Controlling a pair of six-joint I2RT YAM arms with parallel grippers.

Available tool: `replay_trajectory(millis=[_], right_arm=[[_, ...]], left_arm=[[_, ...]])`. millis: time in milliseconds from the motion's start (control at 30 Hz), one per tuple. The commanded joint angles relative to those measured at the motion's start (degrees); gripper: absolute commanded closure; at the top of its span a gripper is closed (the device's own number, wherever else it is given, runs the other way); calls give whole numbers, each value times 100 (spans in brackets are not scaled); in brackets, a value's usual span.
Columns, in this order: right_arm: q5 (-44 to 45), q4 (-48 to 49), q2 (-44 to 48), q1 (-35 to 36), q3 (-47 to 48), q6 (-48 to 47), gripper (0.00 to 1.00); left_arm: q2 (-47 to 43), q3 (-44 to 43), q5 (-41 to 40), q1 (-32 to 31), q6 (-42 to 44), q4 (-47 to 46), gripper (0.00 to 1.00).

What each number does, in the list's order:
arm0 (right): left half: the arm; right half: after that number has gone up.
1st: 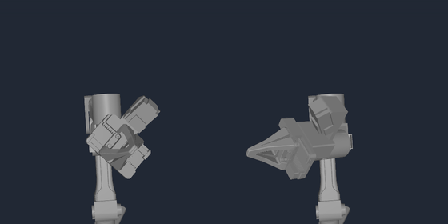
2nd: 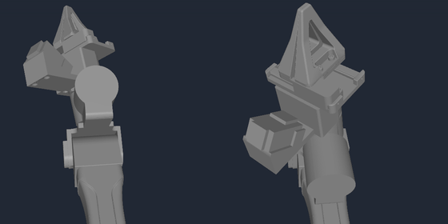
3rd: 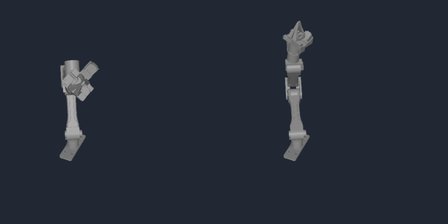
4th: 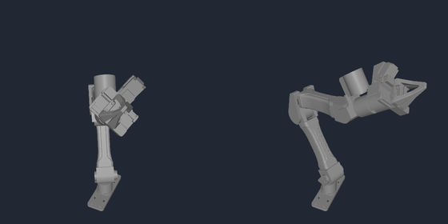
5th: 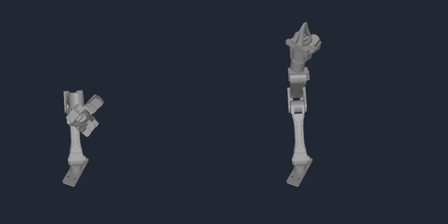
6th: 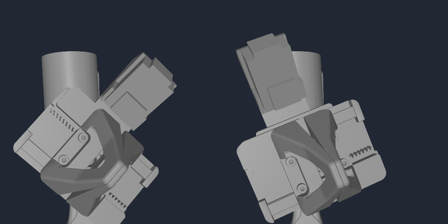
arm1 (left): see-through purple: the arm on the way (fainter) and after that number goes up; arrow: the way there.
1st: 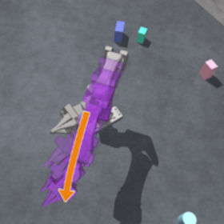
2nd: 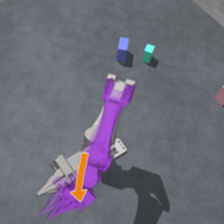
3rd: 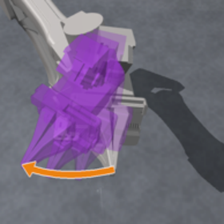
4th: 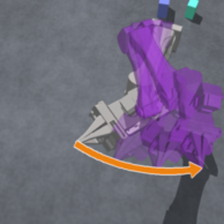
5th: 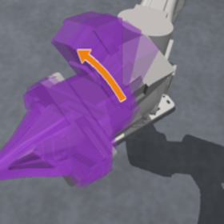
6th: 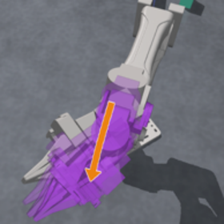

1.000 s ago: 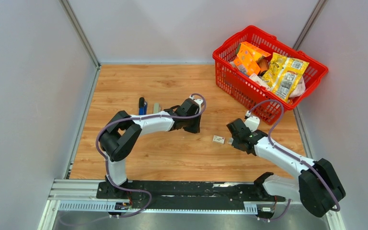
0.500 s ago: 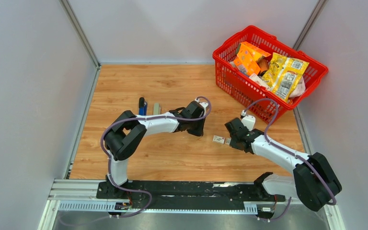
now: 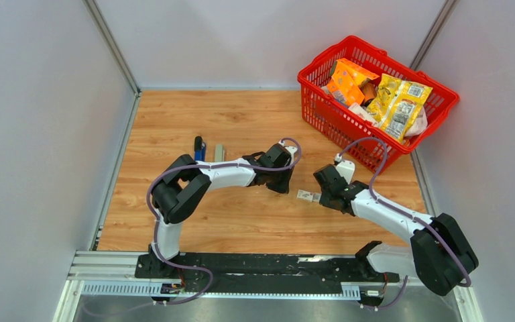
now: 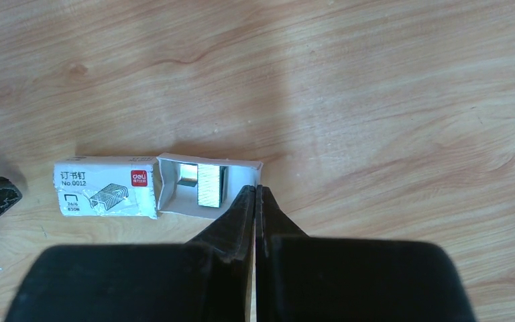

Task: Unload the staples from the stapler

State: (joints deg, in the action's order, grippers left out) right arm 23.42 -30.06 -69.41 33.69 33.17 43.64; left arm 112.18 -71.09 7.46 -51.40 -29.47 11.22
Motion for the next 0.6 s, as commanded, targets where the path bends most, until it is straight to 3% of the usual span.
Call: replay_trajectory(millis=[0,567], right_arm=[[48,106,41,85,49,-40,100],[383,-79,68,357,41,110,100]], left_arm=[[102,-239,62,-46,12,-41,100],[129,-327,80,-90,38,-6,100]])
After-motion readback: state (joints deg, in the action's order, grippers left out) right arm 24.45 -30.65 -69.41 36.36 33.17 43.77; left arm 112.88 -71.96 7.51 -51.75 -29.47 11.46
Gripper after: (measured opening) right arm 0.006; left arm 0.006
